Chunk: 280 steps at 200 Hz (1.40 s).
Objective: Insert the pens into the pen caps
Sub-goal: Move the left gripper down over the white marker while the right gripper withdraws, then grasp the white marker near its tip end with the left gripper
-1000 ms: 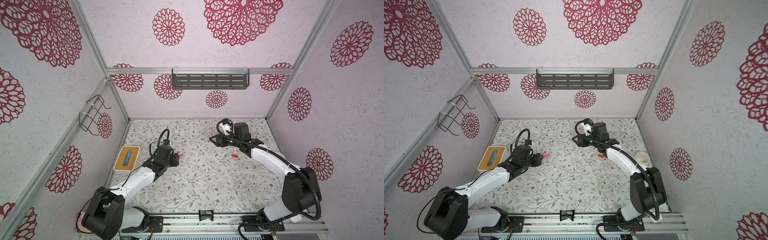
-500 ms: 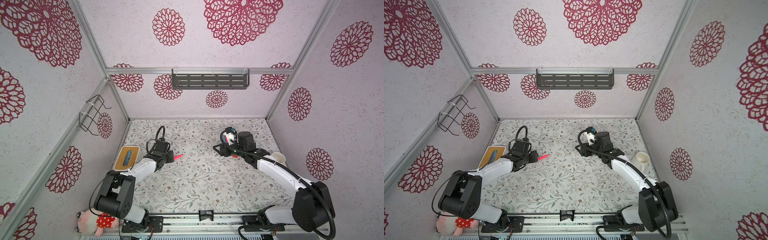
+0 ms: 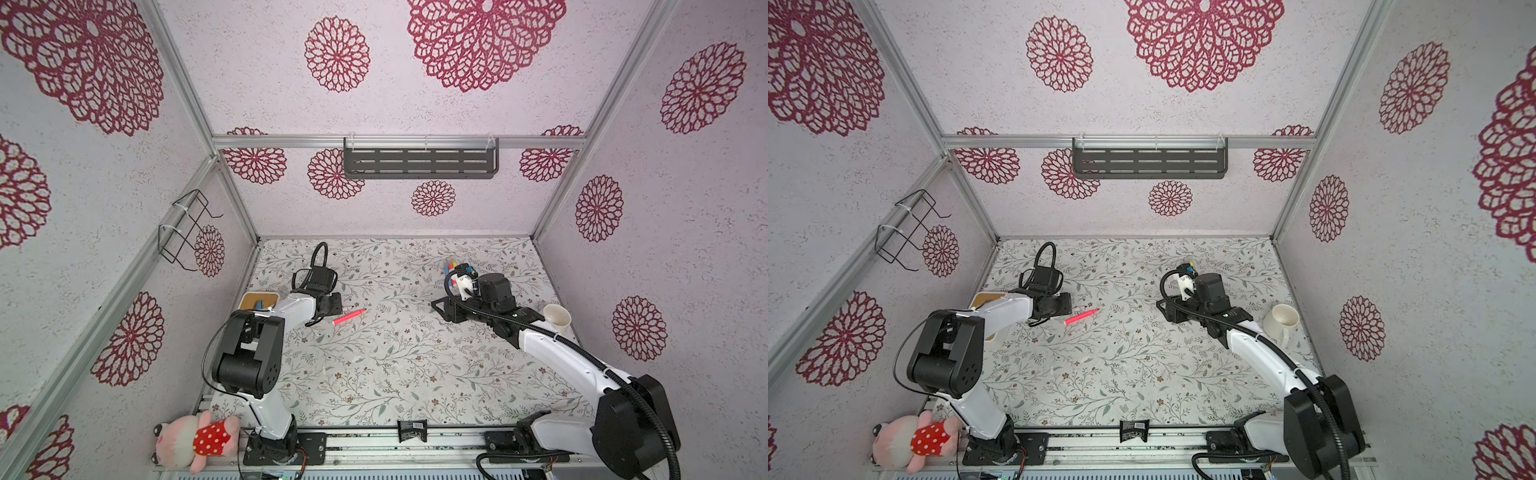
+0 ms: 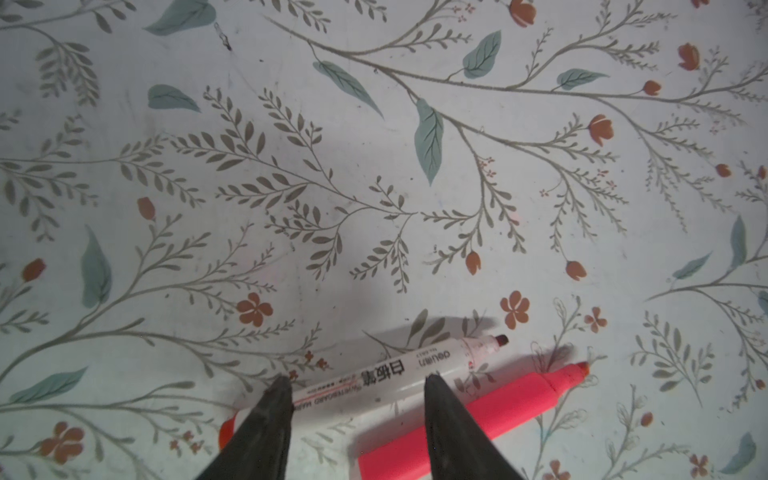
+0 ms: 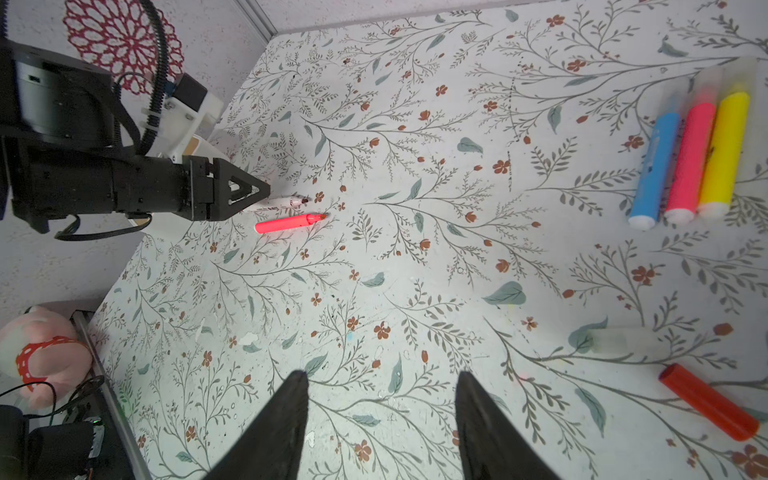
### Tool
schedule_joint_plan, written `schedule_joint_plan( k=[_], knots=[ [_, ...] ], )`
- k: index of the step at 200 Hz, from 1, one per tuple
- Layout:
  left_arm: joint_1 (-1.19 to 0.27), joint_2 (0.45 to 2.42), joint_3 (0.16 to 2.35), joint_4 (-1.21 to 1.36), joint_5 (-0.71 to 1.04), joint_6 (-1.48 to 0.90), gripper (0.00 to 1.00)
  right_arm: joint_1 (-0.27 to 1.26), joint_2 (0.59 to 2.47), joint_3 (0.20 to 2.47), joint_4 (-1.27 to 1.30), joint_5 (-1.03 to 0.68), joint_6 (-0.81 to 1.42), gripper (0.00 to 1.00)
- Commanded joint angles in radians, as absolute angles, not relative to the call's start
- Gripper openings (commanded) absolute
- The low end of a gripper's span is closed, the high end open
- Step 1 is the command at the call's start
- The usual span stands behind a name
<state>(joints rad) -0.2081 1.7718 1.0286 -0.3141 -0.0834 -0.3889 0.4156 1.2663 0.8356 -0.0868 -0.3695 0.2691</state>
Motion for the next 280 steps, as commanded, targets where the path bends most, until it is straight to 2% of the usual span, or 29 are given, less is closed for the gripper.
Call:
schedule_joint_plan(
  k=[1, 198, 280],
  knots=[
    [-0.199, 1.781, 1.046, -0.347, -0.067, -0.365, 0.54, 0.415, 1.221, 0.826, -0.053, -0.364, 0.292, 0.58],
    [-0.261, 1.787, 1.050, -0.446, -0.066, -0.446, 0.55, 0.414, 1.174, 0.720, 0.034, -0.365, 0.362, 0.59],
    [-0.295, 1.743, 0.983, -0.391, 0.032, -0.512, 0.54, 0.413, 1.147, 0.696, 0.036, -0.351, 0.373, 0.59]
  ],
)
